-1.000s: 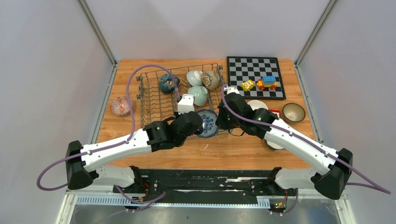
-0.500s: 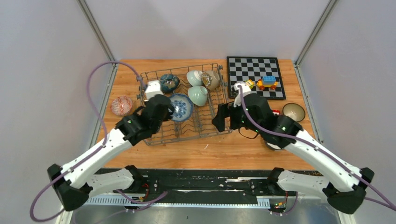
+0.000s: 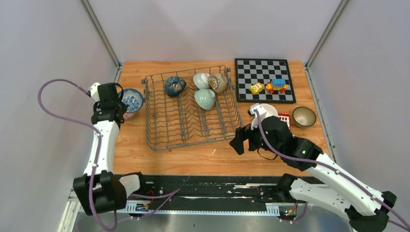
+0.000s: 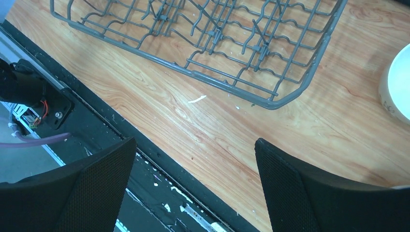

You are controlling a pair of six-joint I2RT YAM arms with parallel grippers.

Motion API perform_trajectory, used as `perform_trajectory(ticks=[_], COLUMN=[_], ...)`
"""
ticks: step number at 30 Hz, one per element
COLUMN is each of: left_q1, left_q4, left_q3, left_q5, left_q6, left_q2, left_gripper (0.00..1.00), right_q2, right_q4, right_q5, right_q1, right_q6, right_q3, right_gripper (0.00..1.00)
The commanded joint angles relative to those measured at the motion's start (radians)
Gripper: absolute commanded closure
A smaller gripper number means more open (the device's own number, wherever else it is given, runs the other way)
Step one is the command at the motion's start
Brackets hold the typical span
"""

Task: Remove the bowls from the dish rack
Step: Place the bowl with the bowl.

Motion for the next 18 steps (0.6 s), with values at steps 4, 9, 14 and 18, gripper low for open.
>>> perform_trajectory(ticks=[4, 9, 14, 18], left_q1=[0.143, 0.191, 0.243, 0.255], left_q4=[0.203, 0.232, 0.28, 0.293], left_q3=[-0.033, -0.014, -0.034, -0.028], left_q5=[0.078, 0.081, 0.128, 0.137], left_q6=[-0.115, -0.158, -0.195, -0.2], left_q2=[0.091, 0.196, 0.284, 0.342], left_gripper=[1.0, 1.0, 1.0, 1.0], right_q2=[-0.125, -0.138, -0.121, -0.126], right_q4=[0.029, 0.045, 0.051, 0.051], right_q5=[0.036, 0.045, 0.045, 0.059], right_q1=[0.006, 0.005, 0.006, 0.006], right_q6=[-0.075, -0.083, -0.085, -0.1], right_q3=[-0.057, -0.084, -0.093, -0.091], right_gripper=[0.05, 0.05, 0.06, 0.06])
